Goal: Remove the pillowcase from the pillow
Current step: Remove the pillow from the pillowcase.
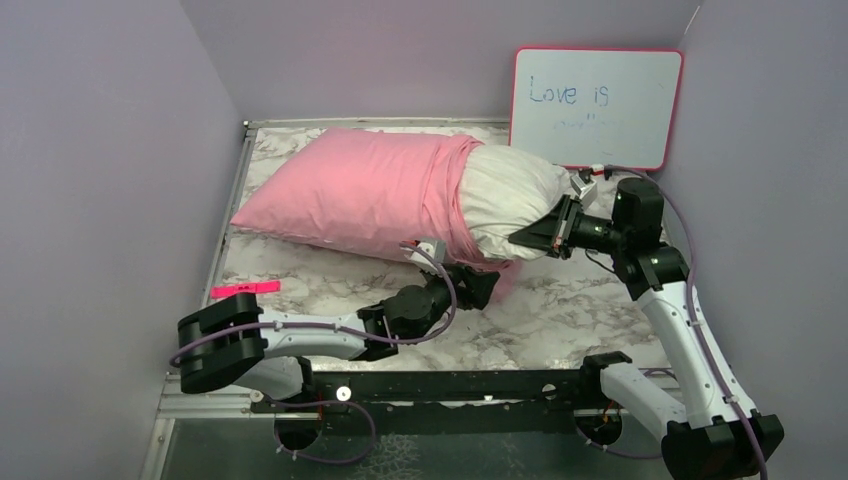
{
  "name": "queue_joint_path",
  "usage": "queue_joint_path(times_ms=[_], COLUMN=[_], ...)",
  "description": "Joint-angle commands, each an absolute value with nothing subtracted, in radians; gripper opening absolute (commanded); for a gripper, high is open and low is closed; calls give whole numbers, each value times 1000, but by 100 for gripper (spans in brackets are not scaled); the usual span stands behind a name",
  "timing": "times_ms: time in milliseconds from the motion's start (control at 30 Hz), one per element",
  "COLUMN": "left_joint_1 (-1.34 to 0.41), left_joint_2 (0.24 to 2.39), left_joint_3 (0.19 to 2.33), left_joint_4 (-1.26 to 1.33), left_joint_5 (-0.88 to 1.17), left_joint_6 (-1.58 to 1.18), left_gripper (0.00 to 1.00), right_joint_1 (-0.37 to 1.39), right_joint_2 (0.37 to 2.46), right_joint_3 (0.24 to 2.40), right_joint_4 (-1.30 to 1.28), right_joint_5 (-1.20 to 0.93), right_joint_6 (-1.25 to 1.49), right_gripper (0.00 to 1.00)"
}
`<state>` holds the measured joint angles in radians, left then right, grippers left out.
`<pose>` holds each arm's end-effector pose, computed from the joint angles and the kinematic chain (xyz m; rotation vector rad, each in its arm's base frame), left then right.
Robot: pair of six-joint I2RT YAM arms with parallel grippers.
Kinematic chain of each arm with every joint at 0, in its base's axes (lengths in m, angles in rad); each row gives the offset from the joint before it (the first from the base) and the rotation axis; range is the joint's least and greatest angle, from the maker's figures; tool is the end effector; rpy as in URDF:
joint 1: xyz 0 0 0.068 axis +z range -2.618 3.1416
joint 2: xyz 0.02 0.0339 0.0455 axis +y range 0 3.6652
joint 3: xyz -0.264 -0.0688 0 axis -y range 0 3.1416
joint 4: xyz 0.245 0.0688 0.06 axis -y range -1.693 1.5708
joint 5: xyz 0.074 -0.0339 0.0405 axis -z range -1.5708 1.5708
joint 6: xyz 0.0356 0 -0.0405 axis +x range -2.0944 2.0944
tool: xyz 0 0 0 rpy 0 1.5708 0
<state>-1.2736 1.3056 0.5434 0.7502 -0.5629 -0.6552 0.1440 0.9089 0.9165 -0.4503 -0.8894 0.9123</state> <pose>0.0983 -0.2560 0.2412 0.0521 1.6834 -1.0480 0.1835 0.0545 0.3423 0.1996 2.1789 1.5301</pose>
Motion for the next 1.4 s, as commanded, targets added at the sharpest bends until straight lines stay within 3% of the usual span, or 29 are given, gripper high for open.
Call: queue_joint_path(times_ms=[0,433,567,600,633,700,733,800,900,967,1200,1233,1367], left_joint_1=[-1271,-1195,-1177,-1176,-1176,-1177,-1176,-1177,-1177,-1175,-1159,-1158,-1153], left_joint_2=[1383,1300,1261,1260,1268,1310,1336,1385,1450,1478,1430,1409,1299], left_joint_3=[577,463,433,436,443,472,493,532,576,596,507,485,427], left_joint_4=[883,972,984,993,1004,1041,1060,1105,1155,1155,1058,1043,976], left_joint_5=[-643,-673,-618,-595,-565,-477,-426,-350,-282,-297,-596,-640,-741], left_joint_6=[-655,-626,-627,-627,-631,-630,-628,-623,-612,-621,-749,-758,-751], left_gripper=[65,1,0,3,15,53,65,72,75,68,4,0,0], right_joint_1=[144,144,144,144,144,145,144,145,144,144,144,144,145], right_joint_2=[872,875,885,886,888,891,892,896,897,896,888,888,897], right_joint_3=[1008,1075,1073,1071,1070,1065,1063,1062,1063,1063,1084,1085,1095], right_joint_4=[-379,-425,-421,-418,-414,-402,-397,-394,-395,-397,-431,-431,-448], right_joint_5=[-952,-932,-926,-922,-922,-924,-921,-920,-917,-917,-897,-894,-870], right_joint_6=[928,891,888,890,892,898,900,902,902,902,874,871,850], right_gripper=[1,1,1,1,1,1,1,1,1,1,1,1,1])
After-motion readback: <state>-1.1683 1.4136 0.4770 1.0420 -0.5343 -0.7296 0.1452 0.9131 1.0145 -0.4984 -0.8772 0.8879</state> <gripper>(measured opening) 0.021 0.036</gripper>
